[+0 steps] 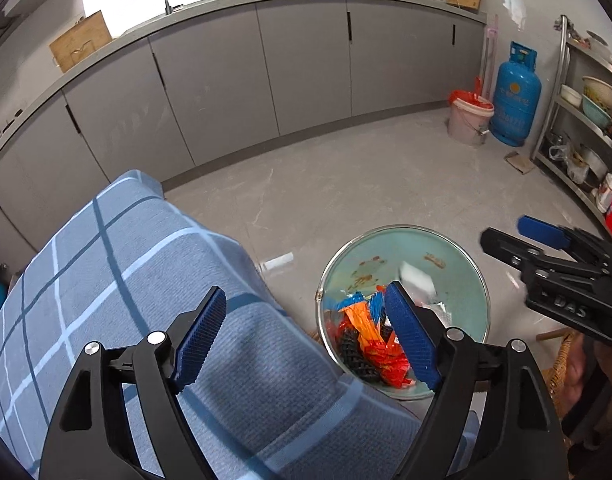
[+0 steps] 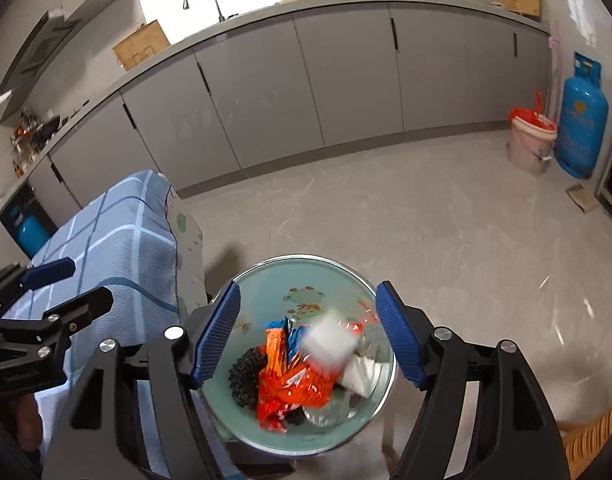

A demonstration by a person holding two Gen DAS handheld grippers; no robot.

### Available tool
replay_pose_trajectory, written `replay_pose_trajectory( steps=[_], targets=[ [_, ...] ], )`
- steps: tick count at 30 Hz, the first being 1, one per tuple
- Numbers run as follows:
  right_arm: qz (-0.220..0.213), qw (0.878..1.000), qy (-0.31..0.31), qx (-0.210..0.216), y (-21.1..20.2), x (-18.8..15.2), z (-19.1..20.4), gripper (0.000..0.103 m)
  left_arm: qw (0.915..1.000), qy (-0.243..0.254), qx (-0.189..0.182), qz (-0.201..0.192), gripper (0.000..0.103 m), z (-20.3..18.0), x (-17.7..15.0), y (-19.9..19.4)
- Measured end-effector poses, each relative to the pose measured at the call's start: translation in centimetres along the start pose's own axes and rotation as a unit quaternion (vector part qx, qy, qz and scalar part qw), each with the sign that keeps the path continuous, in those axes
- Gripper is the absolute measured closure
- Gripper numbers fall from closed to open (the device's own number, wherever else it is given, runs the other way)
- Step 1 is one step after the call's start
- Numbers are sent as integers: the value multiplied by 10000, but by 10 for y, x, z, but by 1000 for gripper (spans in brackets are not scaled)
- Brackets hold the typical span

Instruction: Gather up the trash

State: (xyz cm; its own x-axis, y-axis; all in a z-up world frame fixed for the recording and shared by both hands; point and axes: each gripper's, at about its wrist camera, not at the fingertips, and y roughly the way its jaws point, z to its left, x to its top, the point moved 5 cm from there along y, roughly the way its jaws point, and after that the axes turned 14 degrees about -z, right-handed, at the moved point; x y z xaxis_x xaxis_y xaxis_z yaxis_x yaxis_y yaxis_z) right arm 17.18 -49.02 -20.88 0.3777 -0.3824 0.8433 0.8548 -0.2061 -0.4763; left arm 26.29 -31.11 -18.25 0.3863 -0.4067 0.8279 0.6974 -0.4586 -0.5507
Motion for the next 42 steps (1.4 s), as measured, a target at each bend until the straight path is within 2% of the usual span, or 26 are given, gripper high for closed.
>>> replay_pose_trajectory(
  steps=[2,5,17,25,42],
  targets=[
    [-95,9999,113,-15,-13,0,2,28,10000,-42,41,-55,17,3,1,-8],
    [-244,9996,141,-2,-34,-2,11,27,9997,-112,102,-177,17,8,1,-23],
    [-517,9985,-138,120,-77,9,46,22,9976,-337,170,-584,17,29,11,-73],
    [-563,9980,-262,145,-89,14,60,22,9958,-466,189,-768,17,41,16,-92],
    [-600,9974,-366,145,-98,20,67,21,9941,-579,175,-895,17,51,18,-101]
  ],
)
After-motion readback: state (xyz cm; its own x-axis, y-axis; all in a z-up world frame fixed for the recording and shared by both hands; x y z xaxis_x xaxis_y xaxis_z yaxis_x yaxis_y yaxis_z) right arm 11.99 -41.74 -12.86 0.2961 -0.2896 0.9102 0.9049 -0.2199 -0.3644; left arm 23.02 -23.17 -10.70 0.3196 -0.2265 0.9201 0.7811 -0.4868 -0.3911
